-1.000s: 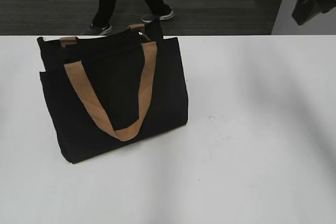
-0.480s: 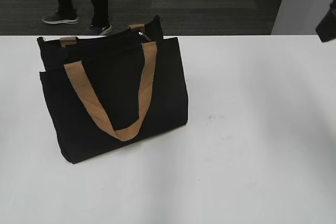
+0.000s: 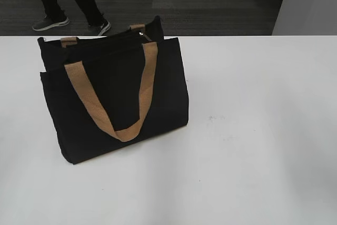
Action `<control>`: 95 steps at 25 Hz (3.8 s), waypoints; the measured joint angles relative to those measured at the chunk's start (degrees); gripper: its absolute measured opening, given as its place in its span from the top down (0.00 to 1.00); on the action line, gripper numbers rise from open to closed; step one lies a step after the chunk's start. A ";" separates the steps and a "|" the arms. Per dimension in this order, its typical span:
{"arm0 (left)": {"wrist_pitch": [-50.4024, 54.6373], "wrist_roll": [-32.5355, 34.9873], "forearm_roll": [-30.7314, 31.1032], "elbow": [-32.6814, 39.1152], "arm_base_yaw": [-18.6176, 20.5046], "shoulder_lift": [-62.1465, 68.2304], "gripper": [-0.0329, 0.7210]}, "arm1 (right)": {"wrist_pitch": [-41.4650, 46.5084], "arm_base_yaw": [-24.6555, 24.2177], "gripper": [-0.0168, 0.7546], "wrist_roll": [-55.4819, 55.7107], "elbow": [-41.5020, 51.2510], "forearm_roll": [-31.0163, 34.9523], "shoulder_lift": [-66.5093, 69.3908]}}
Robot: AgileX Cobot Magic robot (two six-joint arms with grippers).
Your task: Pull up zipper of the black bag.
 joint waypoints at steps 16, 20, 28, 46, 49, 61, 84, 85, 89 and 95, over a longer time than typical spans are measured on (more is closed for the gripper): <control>2.06 -1.58 -0.16 4.91 0.00 -16.38 0.39 | 9.49 0.00 0.44 1.73 11.95 0.07 -24.00; 2.02 -1.32 -0.35 4.97 0.00 -21.18 0.39 | 11.86 0.00 0.44 1.84 12.26 -0.41 -28.45; 3.42 4.83 -5.28 5.03 -4.69 -27.12 0.39 | 12.02 0.00 0.44 2.47 15.81 -0.79 -38.49; 3.25 3.93 -5.33 5.03 -7.89 -27.19 0.42 | 12.02 0.05 0.46 5.57 15.97 -5.84 -53.29; 3.12 3.11 -5.27 5.03 -7.89 -27.19 0.42 | 12.02 0.05 0.46 1.54 15.97 -6.15 -53.29; 1.69 -3.38 -5.36 5.03 -7.89 -27.19 0.43 | 11.97 0.05 0.46 4.62 15.97 -4.20 -53.29; 1.63 -3.54 -4.03 5.03 -7.89 -27.19 0.44 | 11.93 -10.71 0.46 4.88 15.97 -2.94 -53.29; 1.63 -3.54 -3.67 5.03 -7.89 -27.19 0.44 | 11.93 -10.71 0.46 4.88 15.97 -2.94 -53.29; 1.63 -3.54 -3.28 5.03 -7.89 -27.19 0.44 | 11.93 -10.71 0.46 4.88 15.97 -2.94 -53.29; 1.63 -3.56 -3.10 5.03 -7.89 -27.19 0.44 | 11.93 -10.71 0.46 4.88 15.97 -2.94 -53.29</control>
